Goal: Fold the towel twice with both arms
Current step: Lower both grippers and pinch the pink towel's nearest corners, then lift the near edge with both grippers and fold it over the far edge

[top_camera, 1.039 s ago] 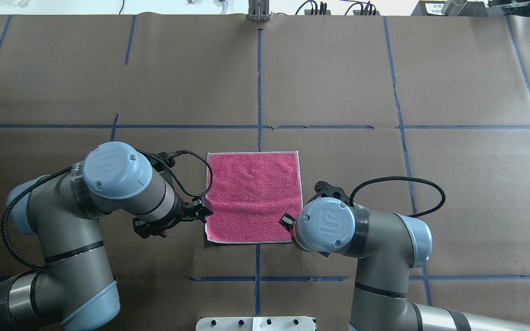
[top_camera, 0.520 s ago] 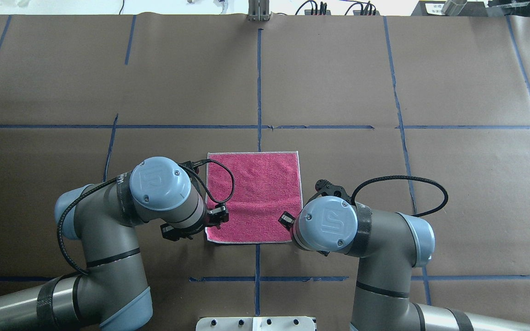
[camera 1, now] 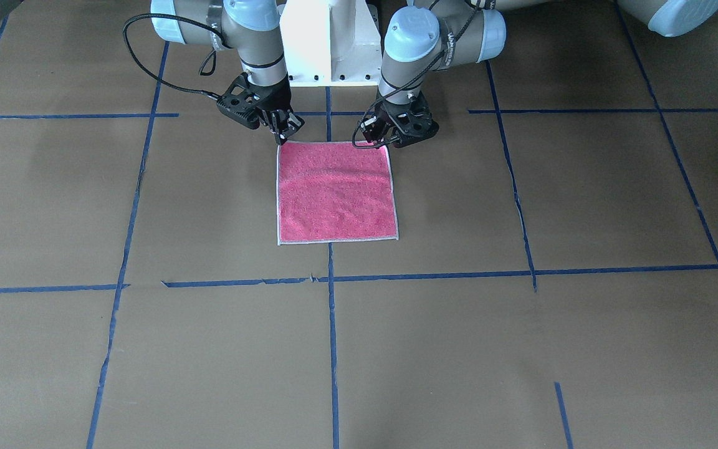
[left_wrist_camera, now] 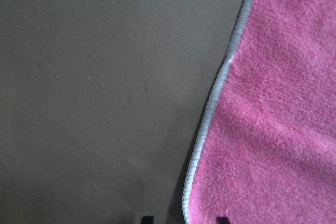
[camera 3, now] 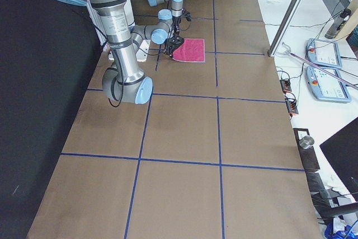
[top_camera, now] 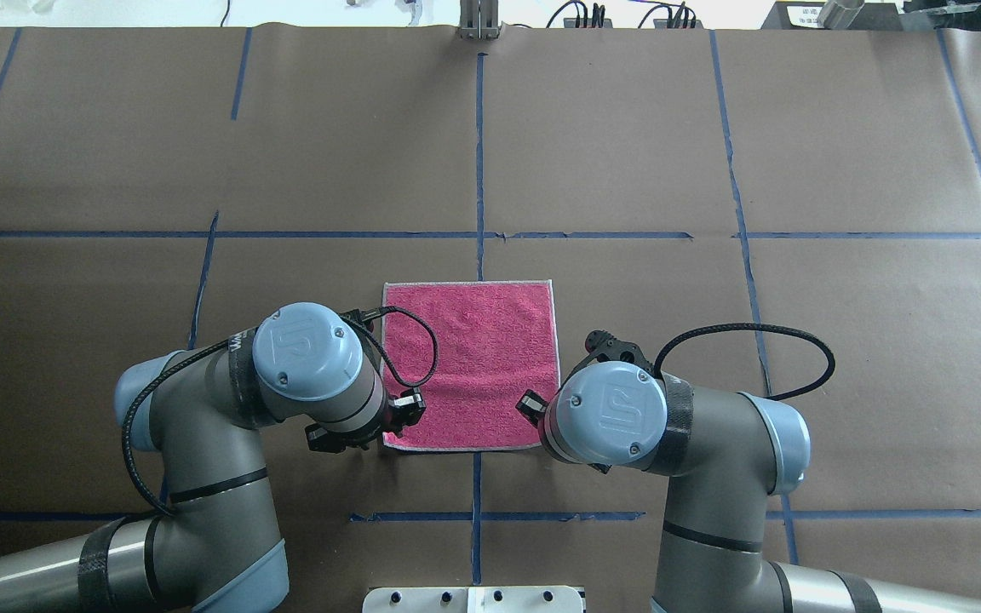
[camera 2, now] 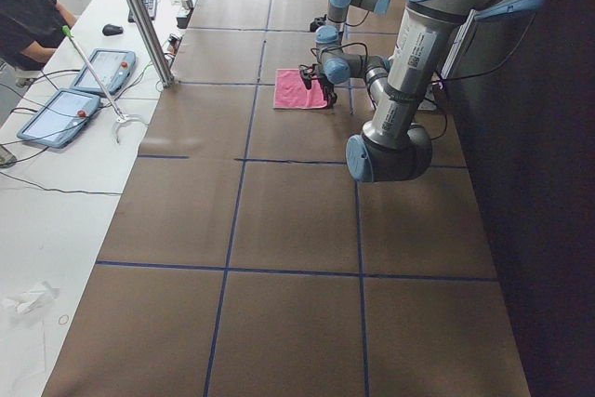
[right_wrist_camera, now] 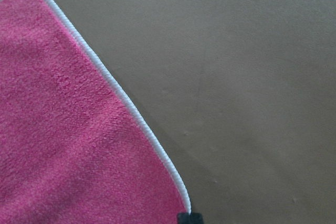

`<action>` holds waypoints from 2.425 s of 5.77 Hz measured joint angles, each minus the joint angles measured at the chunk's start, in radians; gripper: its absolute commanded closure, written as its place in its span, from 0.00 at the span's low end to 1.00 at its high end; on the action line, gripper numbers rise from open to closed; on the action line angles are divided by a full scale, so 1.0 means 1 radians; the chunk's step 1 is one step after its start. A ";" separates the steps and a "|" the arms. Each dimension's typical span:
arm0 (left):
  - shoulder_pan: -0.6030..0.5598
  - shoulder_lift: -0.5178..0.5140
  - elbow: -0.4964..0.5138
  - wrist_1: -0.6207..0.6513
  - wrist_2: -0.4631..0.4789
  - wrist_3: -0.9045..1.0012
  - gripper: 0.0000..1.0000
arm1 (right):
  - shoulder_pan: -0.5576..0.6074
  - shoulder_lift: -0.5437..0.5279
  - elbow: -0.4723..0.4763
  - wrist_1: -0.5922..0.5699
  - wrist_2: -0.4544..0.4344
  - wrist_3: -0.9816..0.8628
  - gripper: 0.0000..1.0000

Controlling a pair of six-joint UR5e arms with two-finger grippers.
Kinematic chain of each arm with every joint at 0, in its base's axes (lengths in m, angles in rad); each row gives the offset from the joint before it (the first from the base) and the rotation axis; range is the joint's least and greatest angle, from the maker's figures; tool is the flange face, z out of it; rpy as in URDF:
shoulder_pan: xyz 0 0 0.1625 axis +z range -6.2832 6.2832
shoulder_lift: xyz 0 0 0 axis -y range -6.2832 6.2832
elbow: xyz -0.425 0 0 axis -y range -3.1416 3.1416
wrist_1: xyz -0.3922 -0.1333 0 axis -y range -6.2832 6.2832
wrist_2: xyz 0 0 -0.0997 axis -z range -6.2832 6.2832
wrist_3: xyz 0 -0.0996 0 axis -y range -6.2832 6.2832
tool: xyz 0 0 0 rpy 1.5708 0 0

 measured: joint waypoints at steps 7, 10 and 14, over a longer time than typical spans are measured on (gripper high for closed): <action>0.002 -0.023 -0.010 -0.001 -0.007 -0.019 1.00 | -0.001 -0.056 0.074 -0.006 0.001 0.005 1.00; 0.001 -0.030 -0.033 0.001 -0.011 -0.057 1.00 | -0.016 -0.108 0.166 -0.014 0.001 0.038 0.99; -0.050 -0.048 -0.040 0.000 -0.003 -0.066 1.00 | 0.080 -0.086 0.158 -0.027 0.023 0.006 1.00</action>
